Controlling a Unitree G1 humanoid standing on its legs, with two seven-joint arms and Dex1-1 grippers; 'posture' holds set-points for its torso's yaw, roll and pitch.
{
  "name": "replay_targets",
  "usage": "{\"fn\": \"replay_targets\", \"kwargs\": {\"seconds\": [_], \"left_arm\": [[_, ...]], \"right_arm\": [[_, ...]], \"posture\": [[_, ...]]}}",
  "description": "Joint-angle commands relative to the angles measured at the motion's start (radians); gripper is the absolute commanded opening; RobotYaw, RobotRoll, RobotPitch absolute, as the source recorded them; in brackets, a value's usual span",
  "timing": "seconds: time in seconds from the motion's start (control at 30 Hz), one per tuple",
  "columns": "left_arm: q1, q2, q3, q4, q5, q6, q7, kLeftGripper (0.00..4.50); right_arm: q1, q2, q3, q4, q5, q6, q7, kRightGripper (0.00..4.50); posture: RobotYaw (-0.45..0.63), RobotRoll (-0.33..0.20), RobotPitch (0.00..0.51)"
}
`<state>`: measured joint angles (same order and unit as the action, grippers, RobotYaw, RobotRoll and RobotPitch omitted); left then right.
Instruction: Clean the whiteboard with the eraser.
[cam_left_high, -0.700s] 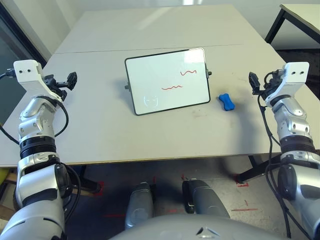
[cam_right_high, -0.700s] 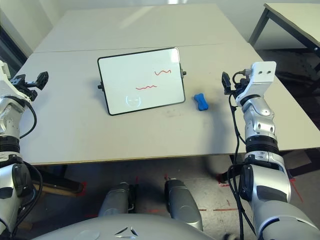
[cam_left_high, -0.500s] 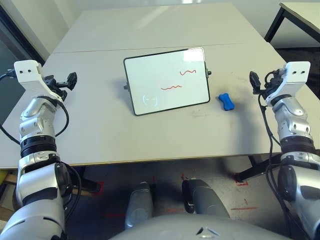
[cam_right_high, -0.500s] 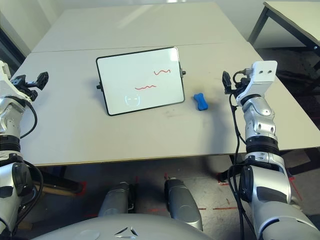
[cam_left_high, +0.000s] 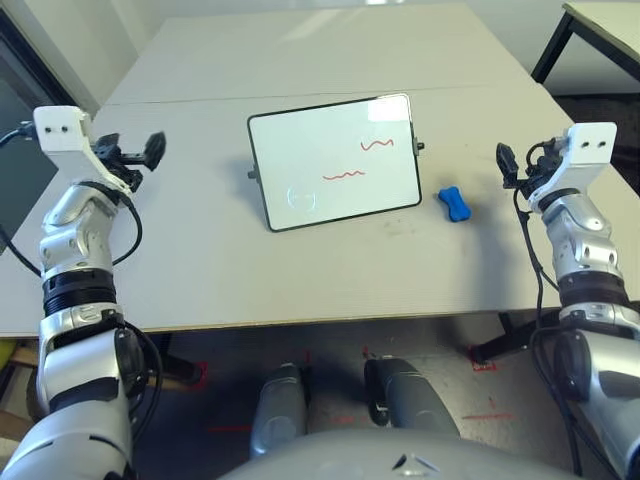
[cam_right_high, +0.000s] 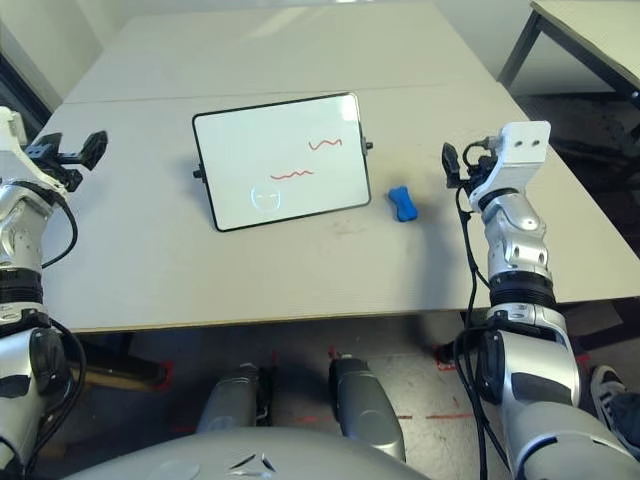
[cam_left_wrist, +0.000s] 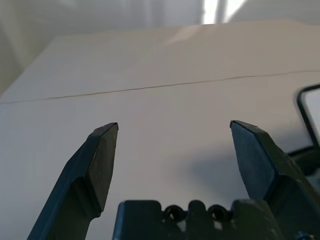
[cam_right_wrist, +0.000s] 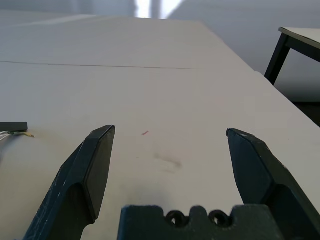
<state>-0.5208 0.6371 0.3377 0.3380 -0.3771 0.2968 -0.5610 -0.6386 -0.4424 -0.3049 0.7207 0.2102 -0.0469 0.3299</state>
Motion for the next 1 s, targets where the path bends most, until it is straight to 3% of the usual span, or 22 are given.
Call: {"fn": "replay_targets", "kwargs": {"seconds": [0.03, 0.23, 0.53, 0.73, 0.87, 1.0], "left_arm": [[0.062, 0.017, -0.063, -0.173, -0.023, 0.073, -0.079, 4.50], [0.158, 0.026, -0.142, -0.378, -0.040, 0.140, -0.160, 4.50], [0.205, 0.017, -0.237, -0.483, -0.034, 0.187, -0.220, 4.50], [0.204, 0.014, -0.249, -0.482, -0.033, 0.186, -0.239, 4.50], [0.199, 0.006, -0.265, -0.471, -0.022, 0.176, -0.240, 4.50], [0.196, -0.003, -0.278, -0.464, -0.015, 0.170, -0.239, 4.50]], "right_arm": [[-0.025, -0.007, 0.009, 0.035, -0.009, 0.002, -0.006, 4.48], [-0.036, -0.004, 0.020, 0.052, -0.017, -0.003, -0.008, 4.48], [-0.049, -0.023, 0.051, -0.023, -0.045, 0.080, -0.016, 4.48], [-0.070, -0.106, 0.179, -0.176, -0.162, 0.338, -0.012, 4.48], [-0.076, -0.167, 0.296, -0.358, -0.194, 0.657, 0.093, 4.48], [-0.128, -0.197, 0.344, -0.445, -0.158, 1.008, 0.173, 4.48]], "posture": [[-0.04, 0.000, 0.076], [-0.04, 0.000, 0.073], [-0.06, 0.000, 0.068], [-0.07, 0.000, 0.071], [-0.08, 0.000, 0.073], [-0.09, 0.000, 0.074]]}}
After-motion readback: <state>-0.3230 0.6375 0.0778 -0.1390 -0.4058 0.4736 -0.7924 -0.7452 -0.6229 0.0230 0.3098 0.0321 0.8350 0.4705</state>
